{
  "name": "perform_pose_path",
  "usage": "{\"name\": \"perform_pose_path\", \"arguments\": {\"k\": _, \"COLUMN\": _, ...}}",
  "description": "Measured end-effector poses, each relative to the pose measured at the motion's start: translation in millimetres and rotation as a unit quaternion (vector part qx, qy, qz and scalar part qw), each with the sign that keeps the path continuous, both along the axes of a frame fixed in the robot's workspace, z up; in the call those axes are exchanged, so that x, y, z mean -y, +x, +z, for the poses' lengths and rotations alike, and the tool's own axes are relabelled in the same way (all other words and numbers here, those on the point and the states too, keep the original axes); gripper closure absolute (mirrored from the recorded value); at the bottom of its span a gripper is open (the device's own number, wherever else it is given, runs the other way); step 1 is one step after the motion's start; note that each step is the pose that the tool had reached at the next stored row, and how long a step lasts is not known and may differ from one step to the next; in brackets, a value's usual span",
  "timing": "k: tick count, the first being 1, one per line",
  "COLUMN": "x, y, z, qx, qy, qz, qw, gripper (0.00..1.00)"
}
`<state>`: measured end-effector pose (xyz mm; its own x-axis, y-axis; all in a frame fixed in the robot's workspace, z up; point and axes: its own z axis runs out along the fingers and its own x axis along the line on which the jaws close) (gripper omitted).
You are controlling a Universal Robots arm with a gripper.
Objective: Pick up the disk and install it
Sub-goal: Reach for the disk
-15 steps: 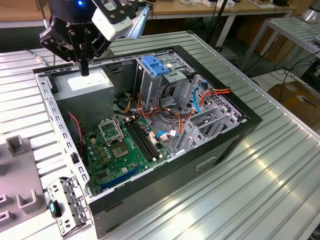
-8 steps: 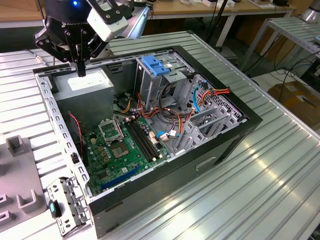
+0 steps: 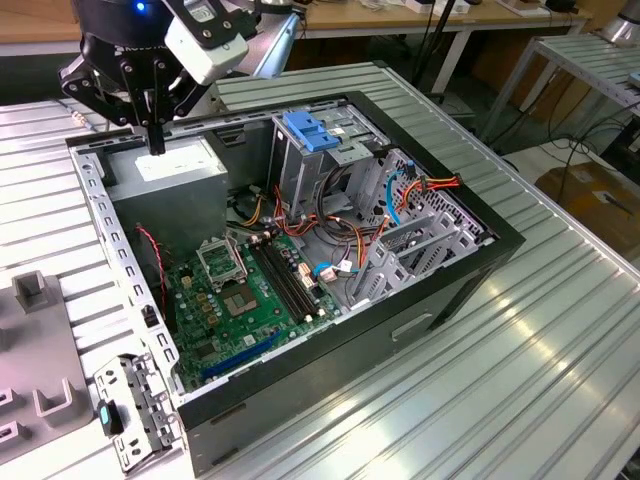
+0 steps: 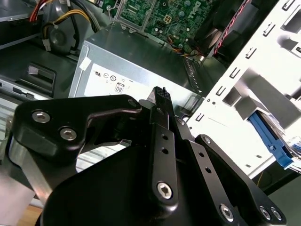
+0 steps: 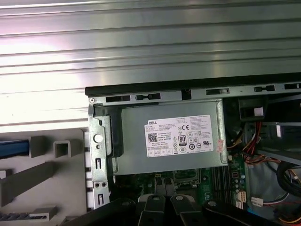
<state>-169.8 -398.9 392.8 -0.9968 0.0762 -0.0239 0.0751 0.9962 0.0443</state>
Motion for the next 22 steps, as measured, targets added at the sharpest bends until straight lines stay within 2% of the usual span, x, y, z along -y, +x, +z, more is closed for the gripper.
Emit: {"name": "perform_pose_path", "arguments": {"k": 22, "x": 0.0, "y": -15.9, "z": -0.2, "qx": -0.0001, "qy": 0.0, "qz": 0.0, "qw": 1.0, "gripper": 0.89}}
